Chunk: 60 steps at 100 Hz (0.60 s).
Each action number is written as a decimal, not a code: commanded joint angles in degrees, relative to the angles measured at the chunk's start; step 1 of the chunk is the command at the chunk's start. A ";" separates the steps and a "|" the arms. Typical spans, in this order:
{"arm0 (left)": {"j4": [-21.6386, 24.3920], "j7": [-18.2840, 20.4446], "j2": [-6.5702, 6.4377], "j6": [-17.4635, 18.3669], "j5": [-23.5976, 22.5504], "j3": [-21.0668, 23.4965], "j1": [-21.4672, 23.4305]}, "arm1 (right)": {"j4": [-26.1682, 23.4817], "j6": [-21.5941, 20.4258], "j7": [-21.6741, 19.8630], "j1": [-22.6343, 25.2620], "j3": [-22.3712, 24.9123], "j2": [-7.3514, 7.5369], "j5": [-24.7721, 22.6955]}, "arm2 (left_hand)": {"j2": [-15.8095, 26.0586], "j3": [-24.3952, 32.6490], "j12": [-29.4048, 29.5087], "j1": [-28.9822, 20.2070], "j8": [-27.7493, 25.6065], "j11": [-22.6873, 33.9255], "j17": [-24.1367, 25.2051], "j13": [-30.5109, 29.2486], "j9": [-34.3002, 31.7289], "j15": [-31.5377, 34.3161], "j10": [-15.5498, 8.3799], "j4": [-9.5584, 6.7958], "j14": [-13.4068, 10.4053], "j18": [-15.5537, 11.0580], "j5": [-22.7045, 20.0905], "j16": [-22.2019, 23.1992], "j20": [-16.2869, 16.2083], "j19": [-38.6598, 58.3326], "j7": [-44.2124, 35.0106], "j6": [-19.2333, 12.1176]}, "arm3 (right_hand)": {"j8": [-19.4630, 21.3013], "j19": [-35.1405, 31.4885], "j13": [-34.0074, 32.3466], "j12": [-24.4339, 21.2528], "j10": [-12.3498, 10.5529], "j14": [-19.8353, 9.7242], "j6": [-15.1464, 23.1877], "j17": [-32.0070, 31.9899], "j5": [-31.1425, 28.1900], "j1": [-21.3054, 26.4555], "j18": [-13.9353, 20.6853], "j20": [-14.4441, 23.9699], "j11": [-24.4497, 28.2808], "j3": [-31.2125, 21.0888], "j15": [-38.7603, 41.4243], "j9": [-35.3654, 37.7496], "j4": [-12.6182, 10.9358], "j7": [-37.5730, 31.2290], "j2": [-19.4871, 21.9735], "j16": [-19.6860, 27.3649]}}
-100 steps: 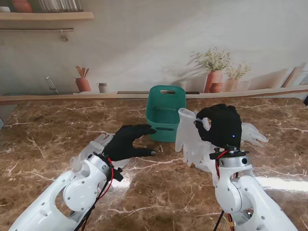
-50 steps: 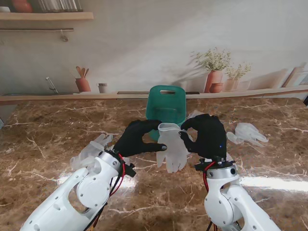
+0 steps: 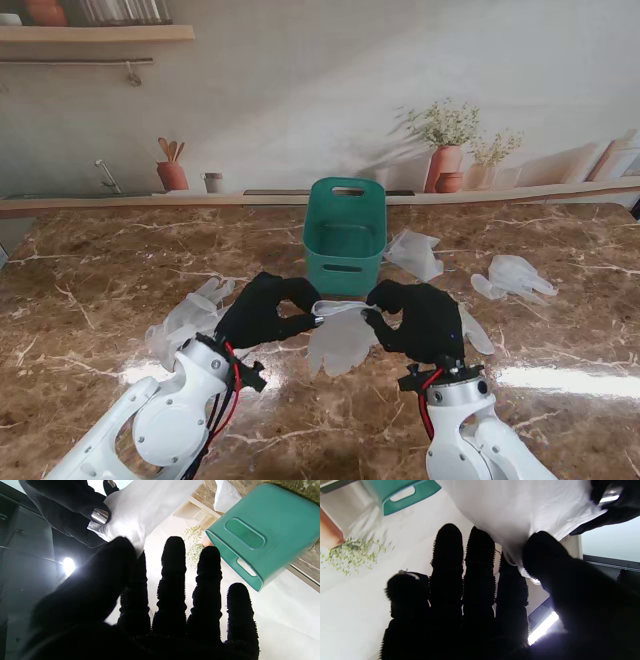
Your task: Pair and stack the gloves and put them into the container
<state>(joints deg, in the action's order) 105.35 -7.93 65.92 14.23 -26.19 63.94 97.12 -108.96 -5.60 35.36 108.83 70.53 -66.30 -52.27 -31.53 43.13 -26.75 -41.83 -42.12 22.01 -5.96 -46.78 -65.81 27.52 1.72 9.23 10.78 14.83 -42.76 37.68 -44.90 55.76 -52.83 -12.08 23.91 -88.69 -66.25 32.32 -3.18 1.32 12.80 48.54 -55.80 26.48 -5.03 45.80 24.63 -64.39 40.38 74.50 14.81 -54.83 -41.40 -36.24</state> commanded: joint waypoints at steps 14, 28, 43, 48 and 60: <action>3.86 4.94 -1.86 2.44 1.46 3.09 5.19 | -4.24 -2.97 -5.53 5.04 0.23 1.14 -1.44 | 0.93 8.56 0.24 3.61 -14.04 2.72 0.13 -2.78 -2.90 2.47 -0.51 -0.28 0.93 1.07 3.65 0.91 -0.90 2.60 0.44 -0.78 | -1.45 -8.45 -7.80 -0.06 1.44 0.31 -0.49 7.60 -1.99 -0.96 2.16 -1.95 2.78 -3.21 6.89 5.78 -0.29 -2.41 -2.01 -3.39; 7.06 10.31 -3.06 4.33 3.57 6.60 8.92 | -8.01 -5.41 -10.68 8.71 1.56 1.58 0.21 | 1.01 10.23 1.69 4.60 -17.96 2.98 -0.09 -3.13 -3.51 2.82 -0.31 -0.53 0.91 0.65 3.98 0.66 -0.81 2.84 0.89 -0.64 | -2.68 -12.29 -9.13 -0.05 1.41 -0.04 -0.99 13.03 -2.10 -0.93 2.52 -5.66 5.97 -2.82 14.07 8.65 -0.20 -2.73 -2.26 -5.14; 9.85 16.91 -4.35 5.47 8.26 9.95 12.81 | -11.67 -7.01 -16.20 12.35 3.29 1.97 3.08 | 2.84 9.18 4.97 4.54 -19.93 3.40 -0.20 -3.08 -3.92 2.89 0.62 -0.41 1.18 -0.30 5.53 0.40 -0.77 3.21 0.38 1.68 | -3.59 -15.30 -9.26 0.22 1.22 -0.69 -1.71 17.87 -2.12 -0.86 2.84 -8.20 12.00 -2.08 21.82 8.94 -0.23 -2.93 -2.10 -5.29; 10.30 18.77 -4.70 5.81 10.46 10.58 13.80 | -12.59 -7.31 -18.05 13.22 3.69 2.05 4.51 | 3.33 8.88 5.48 4.41 -20.19 3.52 -0.40 -3.32 -4.21 3.04 1.03 -0.39 1.40 -0.41 6.04 0.41 -0.87 3.51 0.11 2.47 | -3.73 -16.11 -9.34 0.23 1.20 -0.77 -2.09 18.46 -2.13 -0.62 2.81 -8.48 13.58 -1.95 23.47 9.09 -0.28 -3.02 -2.08 -5.38; 10.54 22.49 -5.36 5.65 14.64 11.22 15.11 | -13.77 -7.50 -21.24 14.23 4.20 2.25 7.04 | 5.40 6.00 7.65 3.10 -20.51 4.04 -0.19 -3.26 -4.00 2.96 1.74 0.20 1.76 -0.70 8.11 0.14 -0.85 3.69 -0.61 4.41 | -3.91 -18.56 -9.34 0.24 1.01 -1.26 -2.67 18.91 -2.26 -0.38 3.86 -8.17 16.78 -1.73 26.86 9.17 -0.30 -3.24 -2.16 -5.83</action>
<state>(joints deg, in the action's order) 116.16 13.31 61.15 20.17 -11.94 75.27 111.19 -122.45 -13.31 15.86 122.16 74.62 -64.27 -45.99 -28.38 51.05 -20.35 -39.09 -61.46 24.77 -6.43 -48.12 -66.47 28.34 2.63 9.76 11.62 15.27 -37.35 37.91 -44.90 57.20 -52.17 -8.40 20.57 -99.99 -73.50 32.32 -3.01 0.86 10.59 63.93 -57.11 26.56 -4.99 38.04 39.29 -65.26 64.60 80.33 14.81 -56.26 -42.85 -41.05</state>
